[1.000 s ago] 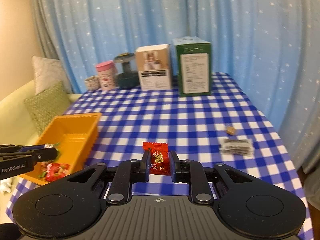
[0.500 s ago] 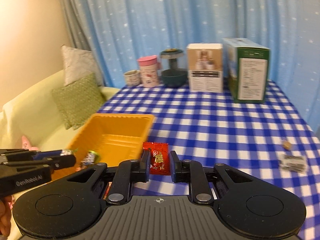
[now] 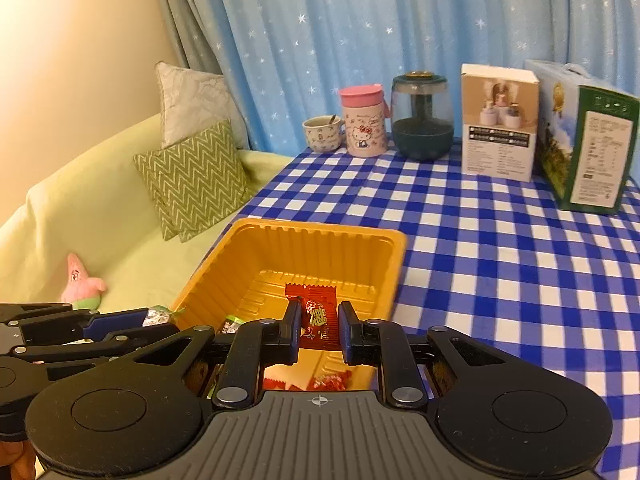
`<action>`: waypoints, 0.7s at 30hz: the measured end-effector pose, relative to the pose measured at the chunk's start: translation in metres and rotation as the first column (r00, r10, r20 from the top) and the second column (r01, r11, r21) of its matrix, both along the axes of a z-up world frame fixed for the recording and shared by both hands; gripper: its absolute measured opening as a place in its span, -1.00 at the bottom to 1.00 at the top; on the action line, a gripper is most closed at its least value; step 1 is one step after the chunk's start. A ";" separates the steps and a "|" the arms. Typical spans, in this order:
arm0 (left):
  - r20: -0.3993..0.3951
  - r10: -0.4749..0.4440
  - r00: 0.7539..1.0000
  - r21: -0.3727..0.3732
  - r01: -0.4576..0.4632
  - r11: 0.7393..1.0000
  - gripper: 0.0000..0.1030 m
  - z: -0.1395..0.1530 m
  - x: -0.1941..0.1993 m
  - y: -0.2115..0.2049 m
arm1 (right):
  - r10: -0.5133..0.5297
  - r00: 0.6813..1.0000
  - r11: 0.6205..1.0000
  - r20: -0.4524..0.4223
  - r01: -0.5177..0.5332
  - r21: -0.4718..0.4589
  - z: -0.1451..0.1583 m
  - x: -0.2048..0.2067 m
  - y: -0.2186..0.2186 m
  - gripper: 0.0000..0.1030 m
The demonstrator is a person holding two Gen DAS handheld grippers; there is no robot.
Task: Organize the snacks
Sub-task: 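Open both tools to drop the snacks into the tray and withdraw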
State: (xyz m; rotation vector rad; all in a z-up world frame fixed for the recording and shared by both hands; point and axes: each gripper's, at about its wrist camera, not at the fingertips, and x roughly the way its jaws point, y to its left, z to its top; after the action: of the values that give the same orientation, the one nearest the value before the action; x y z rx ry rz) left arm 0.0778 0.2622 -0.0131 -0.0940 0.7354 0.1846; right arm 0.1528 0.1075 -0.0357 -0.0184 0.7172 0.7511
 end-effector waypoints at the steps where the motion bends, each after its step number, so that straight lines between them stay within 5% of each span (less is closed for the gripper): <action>1: -0.001 -0.001 1.000 -0.005 0.001 1.000 -0.61 -0.002 0.003 0.002 | 0.001 1.000 1.000 -0.006 -0.001 0.000 -0.002 0.003 0.003 -0.62; 6: -0.006 -0.004 1.000 -0.016 0.004 1.000 -0.59 -0.011 0.018 0.009 | -0.017 0.999 1.000 -0.030 0.017 0.001 -0.011 0.017 0.006 -0.62; 9: -0.009 0.003 1.000 0.018 -0.003 1.000 -0.39 -0.015 0.022 0.010 | -0.025 0.999 1.000 -0.039 0.025 0.004 -0.014 0.022 0.003 -0.62; 21: -0.014 0.038 0.999 -0.021 -0.038 0.999 -0.39 -0.012 -0.002 0.016 | -0.006 0.999 1.000 -0.045 0.007 0.009 -0.015 0.016 0.008 -0.62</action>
State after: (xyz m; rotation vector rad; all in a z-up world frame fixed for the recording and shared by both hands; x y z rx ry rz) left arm 0.0761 0.2785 -0.0254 -0.1273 0.7496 0.2138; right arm 0.1690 0.1160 -0.0508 0.0089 0.7562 0.7505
